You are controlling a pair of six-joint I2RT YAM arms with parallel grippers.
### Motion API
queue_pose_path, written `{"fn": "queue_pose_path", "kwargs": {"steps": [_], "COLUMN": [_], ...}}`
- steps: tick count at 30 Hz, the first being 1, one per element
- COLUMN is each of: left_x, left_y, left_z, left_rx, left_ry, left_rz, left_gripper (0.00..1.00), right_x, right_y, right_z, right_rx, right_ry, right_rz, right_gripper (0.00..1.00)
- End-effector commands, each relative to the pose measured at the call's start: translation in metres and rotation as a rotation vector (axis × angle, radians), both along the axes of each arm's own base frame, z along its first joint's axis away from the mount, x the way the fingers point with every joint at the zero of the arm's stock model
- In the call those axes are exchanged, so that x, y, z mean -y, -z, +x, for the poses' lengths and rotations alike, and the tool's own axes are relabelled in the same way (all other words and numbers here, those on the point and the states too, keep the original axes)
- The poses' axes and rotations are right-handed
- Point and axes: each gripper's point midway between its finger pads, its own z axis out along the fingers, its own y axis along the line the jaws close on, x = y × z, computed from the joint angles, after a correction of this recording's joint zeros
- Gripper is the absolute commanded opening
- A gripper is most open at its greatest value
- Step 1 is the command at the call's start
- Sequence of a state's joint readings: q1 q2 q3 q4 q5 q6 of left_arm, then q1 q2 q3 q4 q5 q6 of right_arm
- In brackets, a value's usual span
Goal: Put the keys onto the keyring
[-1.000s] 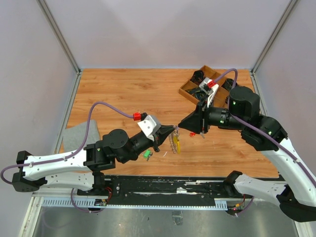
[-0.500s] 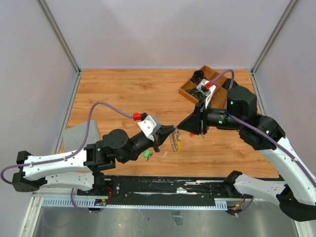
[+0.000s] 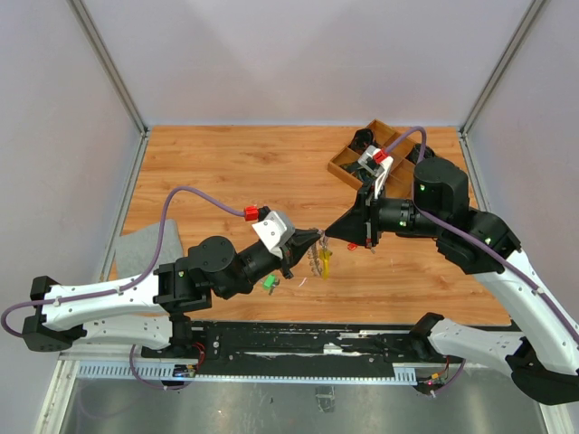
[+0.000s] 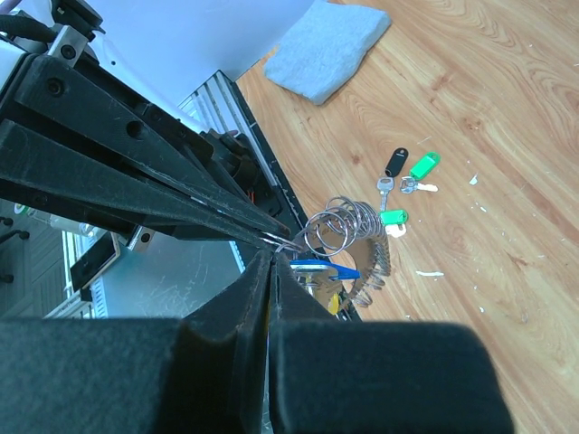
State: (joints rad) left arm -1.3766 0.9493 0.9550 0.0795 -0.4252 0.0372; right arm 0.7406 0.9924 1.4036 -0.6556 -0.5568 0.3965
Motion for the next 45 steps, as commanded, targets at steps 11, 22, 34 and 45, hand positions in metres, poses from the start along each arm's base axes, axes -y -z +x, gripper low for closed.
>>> {"fn": "queue_pose_path", "kwargs": {"steps": [11, 22, 34, 45], "left_x": [-0.001, 0.001, -0.002, -0.006], "left_y": [-0.031, -0.032, -0.031, -0.038], "left_z": [-0.004, -0.006, -0.008, -0.011], "left_rx": [0.023, 0.03, 0.03, 0.047], "left_ry": [0.03, 0.043, 0.047, 0.066], "left_rz": [-0.097, -0.097, -0.101, -0.135], "left_gripper": [0.0, 0.01, 0.0, 0.01], "right_x": [0.008, 0.008, 0.024, 0.017], "right_y": [0.012, 0.02, 0.0, -0.016], "right_z": [0.003, 0.004, 0.011, -0.006], "right_rx": [0.003, -0.021, 0.094, 0.139], "right_ry": [0.044, 0.043, 0.131, 0.039], "right_rz": [-0.066, -0.091, -0.061, 0.043], "right_gripper": [0.01, 0.01, 0.21, 0.42]}}
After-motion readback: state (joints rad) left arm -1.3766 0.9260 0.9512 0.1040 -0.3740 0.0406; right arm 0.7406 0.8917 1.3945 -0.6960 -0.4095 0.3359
